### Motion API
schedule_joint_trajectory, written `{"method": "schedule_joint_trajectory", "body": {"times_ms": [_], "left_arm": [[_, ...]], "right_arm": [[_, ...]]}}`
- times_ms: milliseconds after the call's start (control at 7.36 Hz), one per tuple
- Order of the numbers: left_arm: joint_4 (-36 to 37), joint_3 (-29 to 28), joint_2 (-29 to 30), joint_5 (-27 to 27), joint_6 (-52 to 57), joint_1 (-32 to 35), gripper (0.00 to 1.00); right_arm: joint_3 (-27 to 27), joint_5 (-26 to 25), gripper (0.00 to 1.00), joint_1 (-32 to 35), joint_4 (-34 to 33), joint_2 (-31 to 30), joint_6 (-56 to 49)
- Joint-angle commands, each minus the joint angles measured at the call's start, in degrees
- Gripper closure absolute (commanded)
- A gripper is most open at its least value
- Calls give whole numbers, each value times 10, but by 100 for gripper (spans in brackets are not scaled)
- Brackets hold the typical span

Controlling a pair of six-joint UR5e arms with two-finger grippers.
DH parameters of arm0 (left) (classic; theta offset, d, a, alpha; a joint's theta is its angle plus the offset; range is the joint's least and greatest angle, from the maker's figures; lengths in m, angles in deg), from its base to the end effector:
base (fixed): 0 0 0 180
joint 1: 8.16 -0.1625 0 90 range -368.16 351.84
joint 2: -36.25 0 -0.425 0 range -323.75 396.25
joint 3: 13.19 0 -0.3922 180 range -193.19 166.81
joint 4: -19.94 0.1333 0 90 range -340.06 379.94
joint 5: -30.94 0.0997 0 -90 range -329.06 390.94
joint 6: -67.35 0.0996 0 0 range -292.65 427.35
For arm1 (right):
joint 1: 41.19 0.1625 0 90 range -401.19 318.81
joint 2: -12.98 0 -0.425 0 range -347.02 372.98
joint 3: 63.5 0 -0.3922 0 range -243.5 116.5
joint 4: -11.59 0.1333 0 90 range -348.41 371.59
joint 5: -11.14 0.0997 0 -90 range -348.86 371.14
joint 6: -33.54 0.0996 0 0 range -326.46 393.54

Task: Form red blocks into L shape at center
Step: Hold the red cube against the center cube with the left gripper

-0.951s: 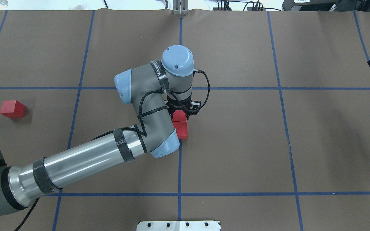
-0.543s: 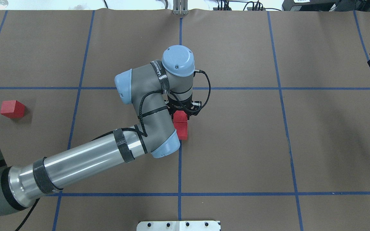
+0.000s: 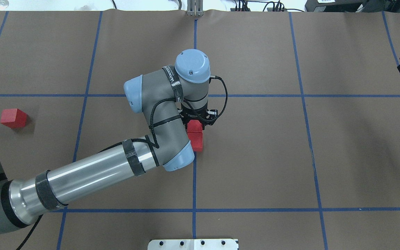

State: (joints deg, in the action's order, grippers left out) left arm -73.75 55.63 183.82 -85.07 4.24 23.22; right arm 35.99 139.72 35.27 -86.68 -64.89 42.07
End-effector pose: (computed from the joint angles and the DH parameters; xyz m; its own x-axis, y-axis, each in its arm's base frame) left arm 0.6435 -0.4974 0.1620 0.6852 0.0582 -0.7260 -0.0931 0.9956 -0.0081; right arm -0.0640 -0.5698 0.4862 0.7521 -0.1791 0.6343 0.1175 0.9834 0.1383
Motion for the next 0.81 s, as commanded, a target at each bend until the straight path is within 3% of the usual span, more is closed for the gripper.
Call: {"method": "schedule_joint_trajectory", "body": {"times_ms": [0, 136, 272, 407, 679], "left_arm": [[0, 0, 0, 0, 0, 0, 41], [0, 0, 0, 0, 0, 0, 38], [0, 0, 0, 0, 0, 0, 28], [-1, 0, 0, 0, 1, -2, 2], [0, 3, 0, 0, -1, -2, 0]], "right_arm": [[0, 0, 0, 0, 0, -1, 0], [0, 0, 0, 0, 0, 0, 0], [0, 0, 0, 0, 0, 0, 0], [0, 0, 0, 0, 0, 0, 0], [0, 0, 0, 0, 0, 0, 0]]}}
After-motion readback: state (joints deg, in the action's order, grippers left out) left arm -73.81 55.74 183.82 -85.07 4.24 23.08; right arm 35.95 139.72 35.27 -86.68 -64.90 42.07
